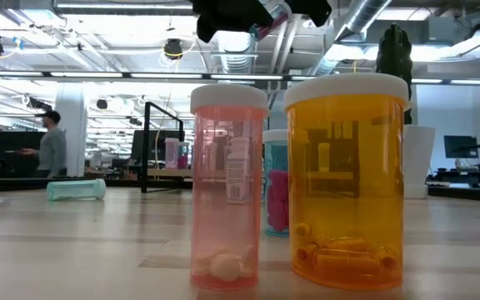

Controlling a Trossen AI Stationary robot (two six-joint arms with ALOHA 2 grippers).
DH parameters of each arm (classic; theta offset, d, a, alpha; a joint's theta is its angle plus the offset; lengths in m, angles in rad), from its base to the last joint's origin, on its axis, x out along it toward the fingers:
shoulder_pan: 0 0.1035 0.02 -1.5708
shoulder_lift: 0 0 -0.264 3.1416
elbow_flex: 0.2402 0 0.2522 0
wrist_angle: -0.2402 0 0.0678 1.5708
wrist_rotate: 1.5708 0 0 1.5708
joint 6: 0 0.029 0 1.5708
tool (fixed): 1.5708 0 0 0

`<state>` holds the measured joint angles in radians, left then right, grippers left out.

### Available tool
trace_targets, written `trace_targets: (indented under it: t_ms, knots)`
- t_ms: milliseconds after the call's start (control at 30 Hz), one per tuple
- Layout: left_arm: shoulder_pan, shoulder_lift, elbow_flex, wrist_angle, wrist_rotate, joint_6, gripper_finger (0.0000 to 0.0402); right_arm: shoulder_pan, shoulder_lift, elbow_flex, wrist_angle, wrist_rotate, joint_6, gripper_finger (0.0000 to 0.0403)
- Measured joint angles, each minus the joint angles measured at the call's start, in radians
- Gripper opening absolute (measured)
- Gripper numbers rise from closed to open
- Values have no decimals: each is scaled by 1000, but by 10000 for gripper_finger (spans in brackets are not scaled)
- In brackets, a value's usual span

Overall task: Pick and place medicine bottles onto shelf by color
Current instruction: Put the blue pill bottle on the shelf

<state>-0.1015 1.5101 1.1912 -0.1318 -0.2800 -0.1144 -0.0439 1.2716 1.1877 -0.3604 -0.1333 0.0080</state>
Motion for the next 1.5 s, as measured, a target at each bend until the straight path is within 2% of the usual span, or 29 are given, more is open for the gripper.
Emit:
trace_targets:
  t_ms: [533, 667, 967, 1033, 1133, 1300, 1500]
  knots:
    - [0, 0, 0, 89, 6, 88, 82, 3, 33, 0, -9, 3, -36, 261]
    - [1, 0, 0, 88, 6, 88, 82, 1, 43, 0, -5, 3, -35, 226]
    - [1, 0, 0, 82, -1, 88, 82, -4, 43, 0, 1, 3, -35, 108]
    - [1, 0, 0, 81, -1, 88, 82, -4, 43, 0, 1, 3, -35, 99]
    - [1, 0, 0, 81, 0, 88, 85, -4, 43, 0, 1, 3, -35, 105]
    - [1, 0, 0, 82, -4, 83, 112, -11, 43, 0, 2, 3, -15, 127]
    - [4, 0, 0, 80, -59, 121, 174, -66, 43, 0, -64, 3, -9, 113]
